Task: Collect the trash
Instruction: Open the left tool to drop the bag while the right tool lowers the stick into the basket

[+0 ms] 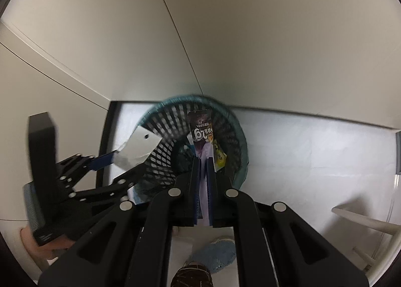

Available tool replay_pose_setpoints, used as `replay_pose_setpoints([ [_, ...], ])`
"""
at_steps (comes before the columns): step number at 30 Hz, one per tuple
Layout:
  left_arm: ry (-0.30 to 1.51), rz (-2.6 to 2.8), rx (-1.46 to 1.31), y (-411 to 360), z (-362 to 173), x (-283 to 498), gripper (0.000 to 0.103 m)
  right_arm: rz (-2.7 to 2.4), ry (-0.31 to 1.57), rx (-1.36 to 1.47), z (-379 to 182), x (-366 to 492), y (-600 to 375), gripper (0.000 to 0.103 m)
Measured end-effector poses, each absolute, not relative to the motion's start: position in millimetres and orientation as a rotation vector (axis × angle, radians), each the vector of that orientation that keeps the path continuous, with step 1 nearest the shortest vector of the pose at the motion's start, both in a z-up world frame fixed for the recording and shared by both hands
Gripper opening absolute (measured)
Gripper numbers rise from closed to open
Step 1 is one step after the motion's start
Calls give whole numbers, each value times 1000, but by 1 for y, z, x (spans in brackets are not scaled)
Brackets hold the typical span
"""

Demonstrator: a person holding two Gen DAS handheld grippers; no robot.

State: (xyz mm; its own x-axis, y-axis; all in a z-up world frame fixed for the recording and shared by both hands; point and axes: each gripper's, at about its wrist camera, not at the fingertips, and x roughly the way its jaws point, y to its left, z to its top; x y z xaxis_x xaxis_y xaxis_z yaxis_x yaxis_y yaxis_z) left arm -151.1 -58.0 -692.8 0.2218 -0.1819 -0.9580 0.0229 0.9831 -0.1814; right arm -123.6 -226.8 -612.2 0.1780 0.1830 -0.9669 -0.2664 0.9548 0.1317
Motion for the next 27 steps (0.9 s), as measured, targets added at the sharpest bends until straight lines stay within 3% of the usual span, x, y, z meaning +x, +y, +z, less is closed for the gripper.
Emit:
replay_pose_setpoints([
  [8,1374,-146,-169,-74,-731,-147,57,311,1387,-75,-647,-124,-236,4],
  [12,1368,-135,-171,-78,-731,-146,68,325,1390,-82,-653,-119,-239,4],
  [15,1371,-138,-170,-74,-732,-144,71,344,1391,-79,-655,-118,-237,4],
  [24,1318,-104,-164,-41,-713,-148,96,402,1380,-62,-673,-116,-206,4],
  [27,1312,-90,-161,-26,-704,-151,97,412,1378,-58,-680,-112,-196,4],
])
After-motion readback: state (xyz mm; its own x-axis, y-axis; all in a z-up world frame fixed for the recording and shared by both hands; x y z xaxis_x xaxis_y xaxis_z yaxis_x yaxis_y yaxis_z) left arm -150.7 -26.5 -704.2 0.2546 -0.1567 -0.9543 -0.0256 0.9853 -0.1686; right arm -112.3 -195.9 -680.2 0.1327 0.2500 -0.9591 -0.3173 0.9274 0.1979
